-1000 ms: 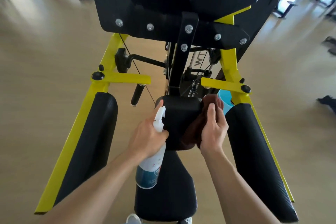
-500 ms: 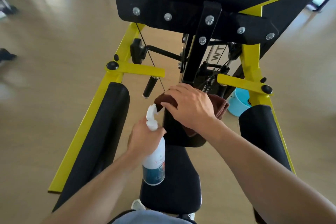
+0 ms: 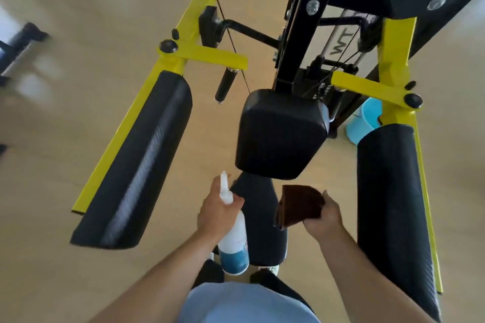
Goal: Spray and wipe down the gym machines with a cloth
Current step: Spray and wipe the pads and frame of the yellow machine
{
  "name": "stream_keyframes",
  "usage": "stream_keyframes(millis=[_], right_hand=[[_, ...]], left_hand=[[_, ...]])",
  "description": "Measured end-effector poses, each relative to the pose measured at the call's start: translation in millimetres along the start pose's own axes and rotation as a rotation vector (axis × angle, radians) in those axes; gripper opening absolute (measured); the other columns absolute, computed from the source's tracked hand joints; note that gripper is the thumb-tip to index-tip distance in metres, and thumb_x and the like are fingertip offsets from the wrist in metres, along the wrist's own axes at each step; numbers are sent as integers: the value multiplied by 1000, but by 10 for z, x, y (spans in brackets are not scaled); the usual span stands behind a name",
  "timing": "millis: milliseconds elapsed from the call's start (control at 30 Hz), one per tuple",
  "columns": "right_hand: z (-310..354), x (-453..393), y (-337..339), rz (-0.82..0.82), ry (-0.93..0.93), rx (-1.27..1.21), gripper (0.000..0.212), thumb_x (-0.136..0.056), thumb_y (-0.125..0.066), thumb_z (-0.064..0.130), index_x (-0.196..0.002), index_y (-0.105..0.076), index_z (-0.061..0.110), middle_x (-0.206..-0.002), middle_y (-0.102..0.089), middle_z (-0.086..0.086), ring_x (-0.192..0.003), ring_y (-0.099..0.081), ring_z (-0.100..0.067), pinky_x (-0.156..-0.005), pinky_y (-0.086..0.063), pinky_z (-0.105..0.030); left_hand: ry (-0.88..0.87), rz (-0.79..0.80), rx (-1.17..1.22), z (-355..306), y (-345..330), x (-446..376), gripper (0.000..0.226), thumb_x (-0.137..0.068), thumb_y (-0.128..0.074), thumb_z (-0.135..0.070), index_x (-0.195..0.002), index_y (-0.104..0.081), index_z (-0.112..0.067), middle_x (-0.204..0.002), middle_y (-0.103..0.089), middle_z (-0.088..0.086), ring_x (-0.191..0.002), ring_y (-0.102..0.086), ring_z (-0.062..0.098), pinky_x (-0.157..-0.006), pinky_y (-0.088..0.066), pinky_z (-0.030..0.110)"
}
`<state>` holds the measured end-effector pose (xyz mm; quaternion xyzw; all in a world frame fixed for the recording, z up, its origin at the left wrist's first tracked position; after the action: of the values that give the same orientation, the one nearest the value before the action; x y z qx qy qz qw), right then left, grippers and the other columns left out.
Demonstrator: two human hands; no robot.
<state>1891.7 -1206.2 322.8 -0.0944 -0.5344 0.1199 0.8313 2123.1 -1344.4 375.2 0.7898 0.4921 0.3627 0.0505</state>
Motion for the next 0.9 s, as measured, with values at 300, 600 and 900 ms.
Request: stream_keyframes(millis=[300,600,900], right_hand=[[-381,74,193,292,-65,-27,43,-82,-45,-4,-120,-60,7,-117,-68,-19,-101,-72,-35,-84,-61,-46],[-411,181,588,-133,83,284,39,-101,-67,16,-139,-62,10,-105,-70,-5,-91,-66,-19,-80,-54,-36],[-770,462,890,-238,104,300,30,-94,-75,42,-113,-68,19,-103,-69,1,-86,-64,-16,-90,-54,-44]], left_hand=[[251,100,71,547,-672,173,21,-82,-76,-25,-91,-57,-31,-90,-68,1,-84,-68,20,-81,-56,40],[341,132,79,667,-920,404,14,-83,-71,-16,-89,-60,-22,-92,-68,7,-85,-68,25,-79,-59,41],[346,105,104,1119,-679,426,14,-85,-69,-14,-88,-56,-20,-90,-64,7,-77,-60,21,-67,-51,34]])
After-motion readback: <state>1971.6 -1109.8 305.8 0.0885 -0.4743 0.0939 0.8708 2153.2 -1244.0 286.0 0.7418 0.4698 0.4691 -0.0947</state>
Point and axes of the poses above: each hand's wrist, its own x-axis away from the middle knuckle, its own y-axis out of the back of the hand, z = x × y, the point moved 7 cm from there along -x, towards the middle knuckle
